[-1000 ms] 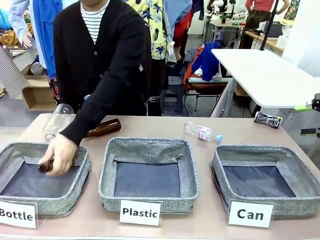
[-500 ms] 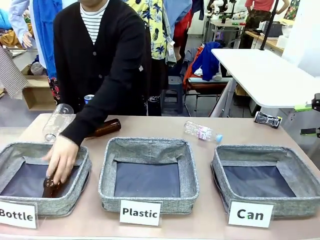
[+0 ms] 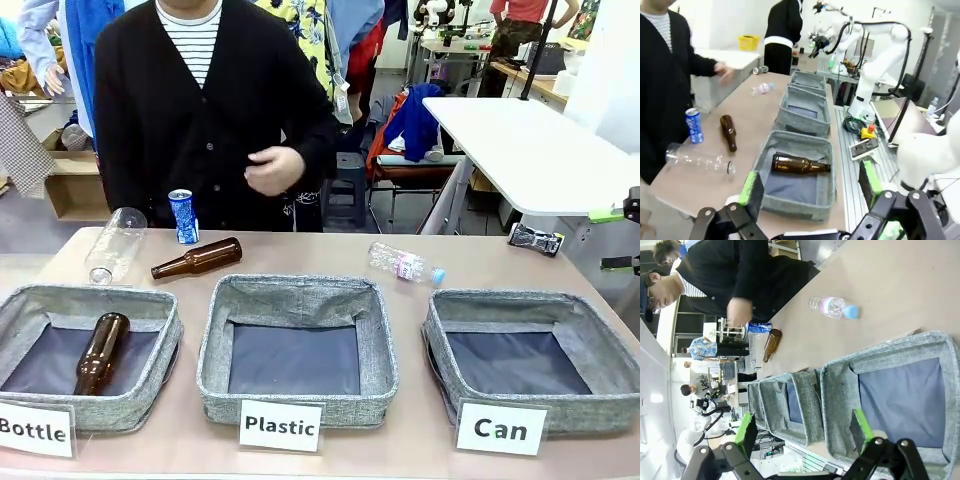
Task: Sort the can waste into the basket.
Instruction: Pick up the can waste from the table and place it in the right Fabric basket.
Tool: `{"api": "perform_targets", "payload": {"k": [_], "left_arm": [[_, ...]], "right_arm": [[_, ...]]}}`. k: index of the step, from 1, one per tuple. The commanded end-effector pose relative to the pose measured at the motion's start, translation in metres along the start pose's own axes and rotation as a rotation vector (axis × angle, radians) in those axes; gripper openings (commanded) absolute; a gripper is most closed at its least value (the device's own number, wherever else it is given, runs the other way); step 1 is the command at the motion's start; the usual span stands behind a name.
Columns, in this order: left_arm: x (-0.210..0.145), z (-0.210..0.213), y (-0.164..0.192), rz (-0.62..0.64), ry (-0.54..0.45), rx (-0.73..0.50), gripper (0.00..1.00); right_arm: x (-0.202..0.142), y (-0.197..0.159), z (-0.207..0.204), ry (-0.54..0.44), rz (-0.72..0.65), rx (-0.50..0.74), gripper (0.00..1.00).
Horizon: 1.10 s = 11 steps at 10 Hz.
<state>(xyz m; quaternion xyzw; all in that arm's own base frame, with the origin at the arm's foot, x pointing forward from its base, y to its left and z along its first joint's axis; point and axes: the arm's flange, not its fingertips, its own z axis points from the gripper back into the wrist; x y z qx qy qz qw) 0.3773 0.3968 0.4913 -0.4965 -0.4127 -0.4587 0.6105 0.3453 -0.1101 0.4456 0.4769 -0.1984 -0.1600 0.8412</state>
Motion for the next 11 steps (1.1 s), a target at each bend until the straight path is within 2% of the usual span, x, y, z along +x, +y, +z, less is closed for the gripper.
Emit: {"api": "perform_targets", "payload": {"k": [1, 3, 5, 6, 8, 11], "left_arm": [[0.041, -0.004, -0.012, 0.09, -0.023, -0.054, 1.0], [0.077, -0.089, 0.009, 0.164, 0.033, -0.018, 1.0], [0.107, -0.17, 0.045, 0.19, 0.222, -0.029, 1.0], [0.115, -0.201, 0.066, 0.221, 0.279, -0.007, 1.0], [0.114, -0.257, 0.12, 0.304, 0.388, -0.017, 1.0], [0.096, -0.302, 0.186, 0.385, 0.422, -0.046, 1.0]], "right_arm": [[0.002, 0.0, -0.002, -0.015, 0.013, 0.027, 1.0], [0.002, 0.0, -0.002, -0.015, 0.013, 0.027, 1.0], [0.002, 0.0, -0.002, -0.015, 0.013, 0.027, 1.0], [0.002, 0.0, -0.002, -0.015, 0.013, 0.027, 1.0], [0.002, 0.0, -0.002, -0.015, 0.013, 0.027, 1.0], [0.002, 0.0, -0.002, -0.015, 0.013, 0.027, 1.0]]}}
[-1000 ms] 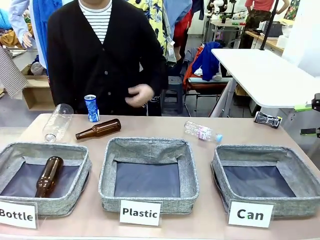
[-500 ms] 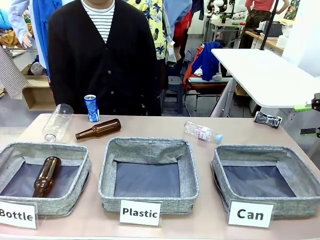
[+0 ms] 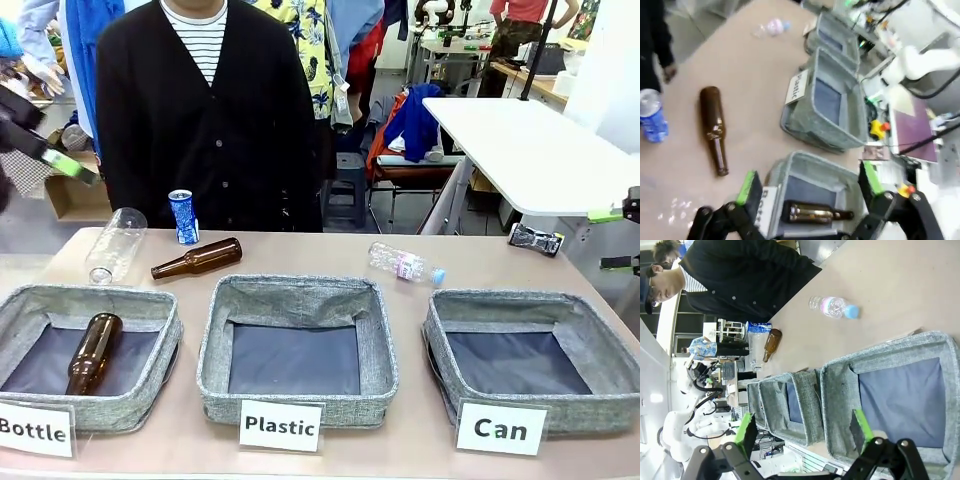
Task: Sort the can waste into the basket.
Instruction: Pick up the can waste from the table and place it in the right Fabric basket.
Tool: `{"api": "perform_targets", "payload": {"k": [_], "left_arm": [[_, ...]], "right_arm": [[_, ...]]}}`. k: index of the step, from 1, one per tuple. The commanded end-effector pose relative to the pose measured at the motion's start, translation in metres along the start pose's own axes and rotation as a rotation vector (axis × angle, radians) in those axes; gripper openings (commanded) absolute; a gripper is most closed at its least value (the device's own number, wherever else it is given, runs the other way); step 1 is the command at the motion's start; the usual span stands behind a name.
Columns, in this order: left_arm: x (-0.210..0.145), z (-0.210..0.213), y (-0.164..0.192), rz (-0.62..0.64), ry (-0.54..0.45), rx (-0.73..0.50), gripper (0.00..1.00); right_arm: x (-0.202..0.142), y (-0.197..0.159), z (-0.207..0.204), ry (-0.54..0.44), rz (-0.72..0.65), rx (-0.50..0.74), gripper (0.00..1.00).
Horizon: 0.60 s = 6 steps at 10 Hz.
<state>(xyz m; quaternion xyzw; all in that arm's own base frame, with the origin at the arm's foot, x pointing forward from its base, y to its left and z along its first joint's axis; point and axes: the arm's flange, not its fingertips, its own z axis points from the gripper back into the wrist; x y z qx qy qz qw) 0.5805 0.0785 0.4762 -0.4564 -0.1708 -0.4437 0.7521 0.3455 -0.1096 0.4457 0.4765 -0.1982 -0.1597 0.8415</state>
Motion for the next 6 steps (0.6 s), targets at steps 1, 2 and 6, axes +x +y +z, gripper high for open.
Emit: {"api": "perform_targets", "payload": {"k": [1, 2, 6], "left_arm": [[0.007, 0.021, 0.029, 0.047, -0.018, -0.054, 1.0], [0.004, 0.019, 0.047, 0.077, -0.052, -0.043, 1.0], [-0.014, 0.012, 0.067, 0.071, -0.079, 0.0, 1.0]], "right_arm": [[0.002, -0.001, -0.002, -0.015, 0.012, 0.028, 1.0], [0.002, -0.001, -0.002, -0.015, 0.012, 0.028, 1.0], [0.002, -0.001, -0.002, -0.015, 0.012, 0.028, 1.0]]}}
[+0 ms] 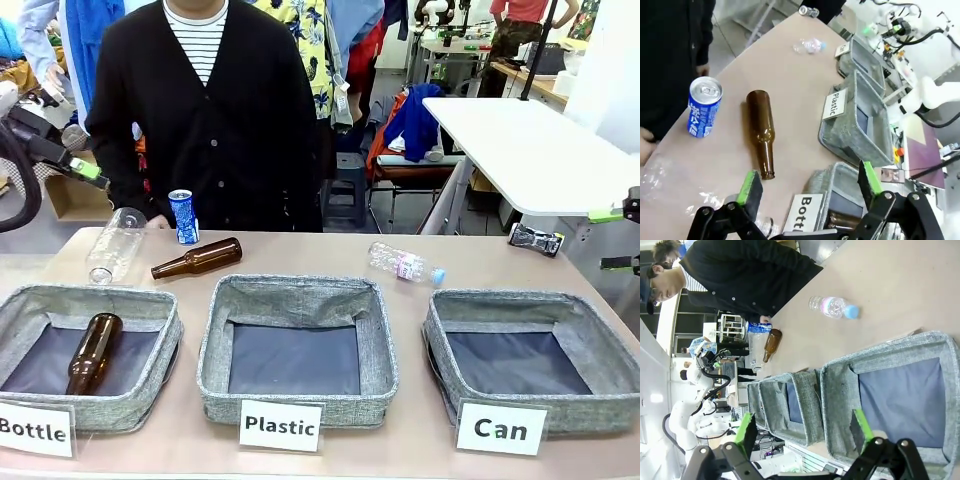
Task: Sort the can waste into the basket.
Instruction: Pick up the can waste from the table and place it in the right Fabric basket.
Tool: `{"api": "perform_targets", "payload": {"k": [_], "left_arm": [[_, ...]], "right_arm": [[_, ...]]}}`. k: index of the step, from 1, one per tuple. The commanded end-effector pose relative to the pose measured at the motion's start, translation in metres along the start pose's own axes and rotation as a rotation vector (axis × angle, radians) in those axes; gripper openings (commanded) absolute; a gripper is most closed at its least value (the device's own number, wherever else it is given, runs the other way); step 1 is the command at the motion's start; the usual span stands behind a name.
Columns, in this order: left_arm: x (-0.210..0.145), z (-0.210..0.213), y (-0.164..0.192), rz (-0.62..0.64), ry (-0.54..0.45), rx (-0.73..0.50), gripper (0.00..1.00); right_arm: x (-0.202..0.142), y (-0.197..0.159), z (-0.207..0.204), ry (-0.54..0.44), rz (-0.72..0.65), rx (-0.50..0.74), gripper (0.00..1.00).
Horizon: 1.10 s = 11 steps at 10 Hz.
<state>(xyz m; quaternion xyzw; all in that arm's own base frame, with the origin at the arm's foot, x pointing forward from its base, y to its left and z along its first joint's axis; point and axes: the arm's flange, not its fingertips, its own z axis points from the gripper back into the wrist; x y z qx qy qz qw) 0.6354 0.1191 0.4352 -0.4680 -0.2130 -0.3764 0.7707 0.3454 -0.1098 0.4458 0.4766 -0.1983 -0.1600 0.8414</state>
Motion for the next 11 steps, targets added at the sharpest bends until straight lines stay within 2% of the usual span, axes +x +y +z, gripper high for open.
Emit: {"api": "perform_targets", "payload": {"k": [1, 2, 3, 4, 5, 6, 7, 8, 11], "left_arm": [[0.0, -0.001, -0.001, -0.001, 0.002, -0.004, 1.0], [-0.014, -0.01, -0.015, -0.235, -0.12, 0.168, 1.0], [-0.042, 0.001, -0.033, -0.341, -0.23, 0.328, 1.0], [-0.07, 0.045, -0.069, -0.384, -0.304, 0.364, 1.0], [-0.078, 0.096, -0.102, -0.346, -0.37, 0.414, 1.0], [-0.085, 0.139, -0.127, -0.285, -0.379, 0.445, 1.0], [-0.092, 0.175, -0.14, -0.221, -0.442, 0.482, 1.0], [-0.094, 0.21, -0.142, -0.123, -0.534, 0.545, 1.0], [-0.131, 0.283, -0.144, 0.032, -0.74, 0.515, 1.0]], "right_arm": [[0.002, 0.0, -0.002, -0.015, 0.013, 0.028, 1.0], [0.002, 0.0, -0.002, -0.015, 0.013, 0.028, 1.0], [0.002, 0.0, -0.002, -0.015, 0.013, 0.028, 1.0], [0.002, 0.0, -0.002, -0.015, 0.013, 0.028, 1.0], [0.002, 0.0, -0.002, -0.015, 0.013, 0.028, 1.0], [0.002, 0.0, -0.002, -0.015, 0.013, 0.028, 1.0], [0.002, 0.0, -0.002, -0.015, 0.013, 0.028, 1.0], [0.002, 0.0, -0.002, -0.015, 0.013, 0.028, 1.0], [0.002, 0.0, -0.002, -0.015, 0.013, 0.028, 1.0]]}}
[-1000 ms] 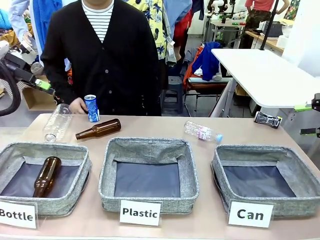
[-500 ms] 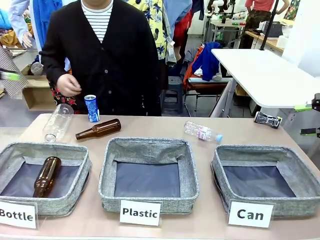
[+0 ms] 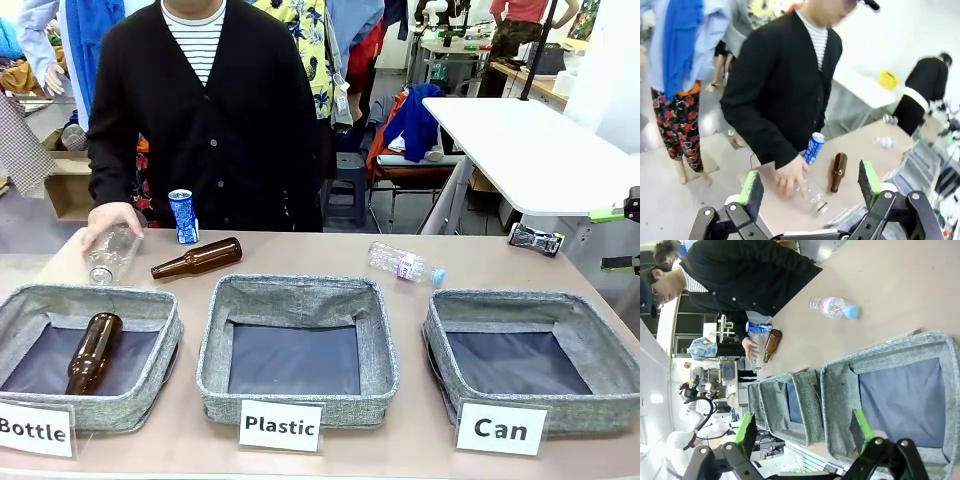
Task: Sort the can waste into the basket.
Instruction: Pick up the can waste from the table and place it in the right Fabric basket.
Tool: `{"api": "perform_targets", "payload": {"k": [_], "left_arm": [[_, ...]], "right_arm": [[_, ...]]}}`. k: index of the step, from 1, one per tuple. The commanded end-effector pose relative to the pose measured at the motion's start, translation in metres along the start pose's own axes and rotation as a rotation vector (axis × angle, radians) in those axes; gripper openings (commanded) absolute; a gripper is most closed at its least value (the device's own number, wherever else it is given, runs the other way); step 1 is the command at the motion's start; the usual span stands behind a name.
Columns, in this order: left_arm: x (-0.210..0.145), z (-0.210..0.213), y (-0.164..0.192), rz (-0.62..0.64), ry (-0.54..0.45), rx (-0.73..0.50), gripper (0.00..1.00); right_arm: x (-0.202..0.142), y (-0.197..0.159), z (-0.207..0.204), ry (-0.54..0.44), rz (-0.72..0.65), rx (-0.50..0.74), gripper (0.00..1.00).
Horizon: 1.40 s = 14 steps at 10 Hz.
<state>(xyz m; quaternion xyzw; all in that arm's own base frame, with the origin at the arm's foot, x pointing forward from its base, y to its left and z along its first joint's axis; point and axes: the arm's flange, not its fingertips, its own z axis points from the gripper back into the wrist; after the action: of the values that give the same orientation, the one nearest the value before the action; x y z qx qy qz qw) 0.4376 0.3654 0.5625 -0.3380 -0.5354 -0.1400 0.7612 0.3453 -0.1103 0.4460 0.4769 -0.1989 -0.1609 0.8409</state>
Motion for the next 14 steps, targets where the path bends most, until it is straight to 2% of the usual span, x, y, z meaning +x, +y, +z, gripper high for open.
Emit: {"api": "perform_targets", "payload": {"k": [1, 3, 5, 9, 11, 13, 14], "left_arm": [[-0.002, 0.016, 0.02, 0.086, -0.126, -0.025, 1.0], [-0.01, 0.023, 0.02, 0.083, -0.147, -0.023, 1.0], [-0.006, 0.002, 0.024, 0.074, -0.103, -0.03, 1.0], [0.035, -0.114, 0.032, 0.092, 0.149, 0.003, 1.0], [0.046, -0.091, 0.036, 0.132, 0.094, -0.018, 1.0], [0.031, -0.013, 0.05, 0.22, -0.077, -0.007, 1.0], [0.009, 0.019, 0.057, 0.251, -0.165, -0.016, 1.0]], "right_arm": [[0.002, 0.0, -0.002, -0.013, 0.014, 0.027, 1.0], [0.002, 0.0, -0.002, -0.013, 0.014, 0.027, 1.0], [0.002, 0.0, -0.002, -0.013, 0.014, 0.027, 1.0], [0.002, 0.0, -0.002, -0.013, 0.014, 0.027, 1.0], [0.002, 0.0, -0.002, -0.013, 0.014, 0.027, 1.0], [0.002, 0.0, -0.002, -0.013, 0.014, 0.027, 1.0], [0.002, 0.0, -0.002, -0.013, 0.014, 0.027, 1.0]]}}
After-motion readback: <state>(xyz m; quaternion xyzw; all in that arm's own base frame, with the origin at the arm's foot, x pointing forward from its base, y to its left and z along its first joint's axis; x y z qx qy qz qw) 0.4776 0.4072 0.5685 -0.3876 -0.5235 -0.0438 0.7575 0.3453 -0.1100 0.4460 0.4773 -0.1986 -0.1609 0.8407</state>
